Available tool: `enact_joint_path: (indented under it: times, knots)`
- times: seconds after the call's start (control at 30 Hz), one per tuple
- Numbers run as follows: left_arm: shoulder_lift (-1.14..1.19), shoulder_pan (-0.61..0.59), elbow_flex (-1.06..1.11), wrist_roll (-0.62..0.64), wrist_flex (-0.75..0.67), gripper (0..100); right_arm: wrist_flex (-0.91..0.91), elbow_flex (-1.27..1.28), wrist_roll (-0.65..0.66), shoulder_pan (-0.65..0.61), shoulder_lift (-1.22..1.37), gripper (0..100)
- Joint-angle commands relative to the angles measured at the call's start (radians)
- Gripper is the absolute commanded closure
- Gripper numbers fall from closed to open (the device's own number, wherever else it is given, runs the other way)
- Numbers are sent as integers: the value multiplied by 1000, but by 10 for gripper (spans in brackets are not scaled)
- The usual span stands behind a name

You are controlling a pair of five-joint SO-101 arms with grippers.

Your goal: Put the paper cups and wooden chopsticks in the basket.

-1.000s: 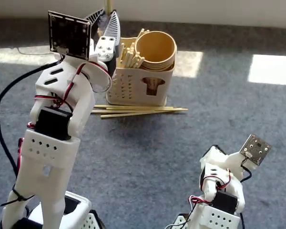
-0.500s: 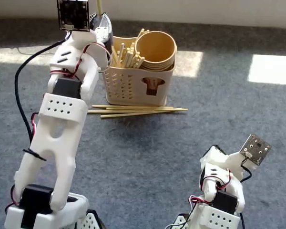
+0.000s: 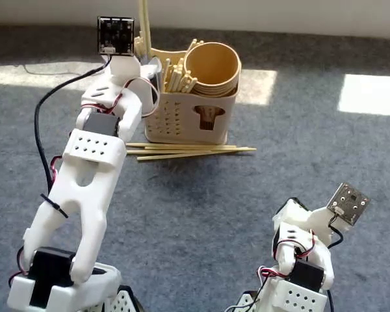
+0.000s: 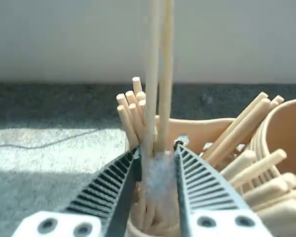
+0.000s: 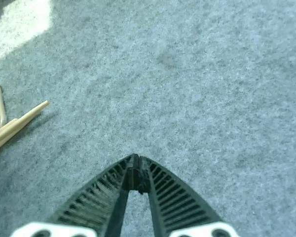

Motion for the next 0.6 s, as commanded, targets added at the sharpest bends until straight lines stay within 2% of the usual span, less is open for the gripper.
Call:
enact_joint_path:
  times: [0.0,0.1,0.37,0.5,0.57]
  knots:
    - [-104,10,-114,48,201,830,-38,104,0,8,-10,992]
    - [-183,10,-171,43,322,821,-38,104,0,8,-10,992]
    - [-381,-5,-183,40,509,822,-38,104,0,8,-10,992]
    - [-441,-56,-174,40,646,822,-38,104,0,8,-10,992]
    - [-460,-90,-130,40,664,822,-38,104,0,8,-10,992]
